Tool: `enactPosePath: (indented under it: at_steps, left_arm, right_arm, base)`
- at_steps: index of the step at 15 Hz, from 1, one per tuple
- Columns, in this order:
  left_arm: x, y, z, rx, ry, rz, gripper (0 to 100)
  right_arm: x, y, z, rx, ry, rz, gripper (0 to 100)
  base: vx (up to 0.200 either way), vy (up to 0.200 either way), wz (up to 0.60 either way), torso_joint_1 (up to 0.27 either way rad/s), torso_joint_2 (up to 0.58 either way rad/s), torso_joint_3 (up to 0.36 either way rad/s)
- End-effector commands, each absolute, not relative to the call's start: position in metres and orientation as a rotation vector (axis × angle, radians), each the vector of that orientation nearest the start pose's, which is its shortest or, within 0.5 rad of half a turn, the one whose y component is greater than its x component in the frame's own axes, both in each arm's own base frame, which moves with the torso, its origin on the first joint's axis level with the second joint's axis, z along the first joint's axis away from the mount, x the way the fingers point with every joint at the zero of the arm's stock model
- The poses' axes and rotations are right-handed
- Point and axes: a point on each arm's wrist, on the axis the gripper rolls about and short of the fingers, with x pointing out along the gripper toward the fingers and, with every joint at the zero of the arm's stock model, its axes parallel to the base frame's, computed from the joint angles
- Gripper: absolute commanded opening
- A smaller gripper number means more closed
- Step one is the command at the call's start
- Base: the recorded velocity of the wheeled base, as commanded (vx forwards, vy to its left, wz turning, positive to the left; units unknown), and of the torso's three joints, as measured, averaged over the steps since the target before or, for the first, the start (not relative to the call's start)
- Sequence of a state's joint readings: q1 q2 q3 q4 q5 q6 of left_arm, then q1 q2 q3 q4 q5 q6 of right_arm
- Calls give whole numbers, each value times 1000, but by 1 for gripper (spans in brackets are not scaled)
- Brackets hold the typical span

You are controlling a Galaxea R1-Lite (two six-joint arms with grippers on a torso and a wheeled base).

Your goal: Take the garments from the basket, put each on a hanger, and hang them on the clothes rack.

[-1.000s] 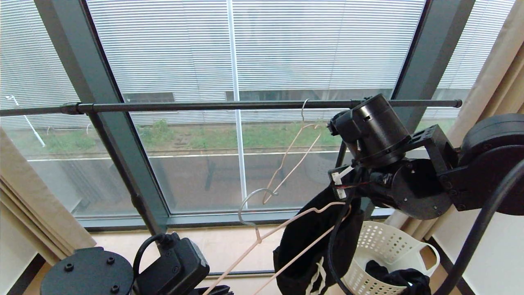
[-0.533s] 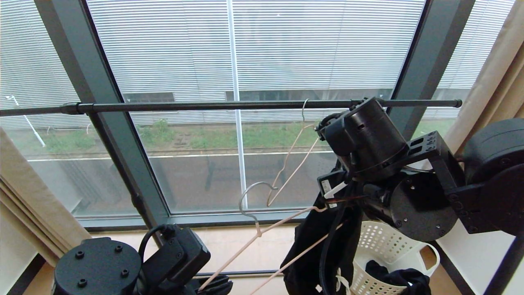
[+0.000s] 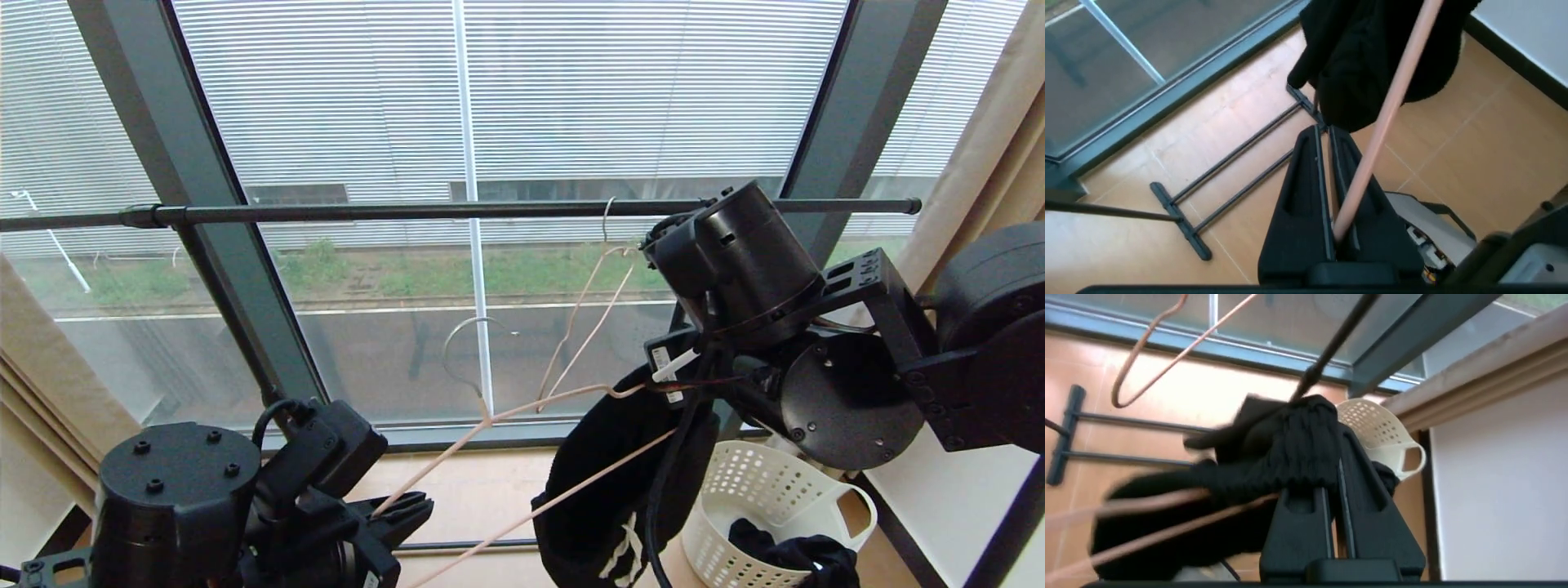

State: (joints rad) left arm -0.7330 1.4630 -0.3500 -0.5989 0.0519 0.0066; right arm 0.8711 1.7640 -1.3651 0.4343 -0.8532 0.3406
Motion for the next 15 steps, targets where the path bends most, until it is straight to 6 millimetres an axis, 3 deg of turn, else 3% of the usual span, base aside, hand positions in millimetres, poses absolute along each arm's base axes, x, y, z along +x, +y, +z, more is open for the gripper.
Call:
enactPosePath:
  at_steps: [1,3,8,15]
  left_arm:
    - [153,-131,128,196,465,-649,0]
    - [154,-131,130,205,451,-618,0]
    - [151,-135,130,246,412,-637,0]
    - [153,-140,126,263,403,-590,0]
  right_arm:
    - [214,228,229,-311,538,-77,0]
    - [214,230,237,-352,569,-78,0]
    - [209,258,241,-437,611,-26,0]
    - [196,271,243,-398,593,12,0]
  base:
    - [0,0,0,0,0,0]
    - [0,0,0,0,0,0]
    - [0,0,0,0,0,0]
    - [0,0,0,0,0,0]
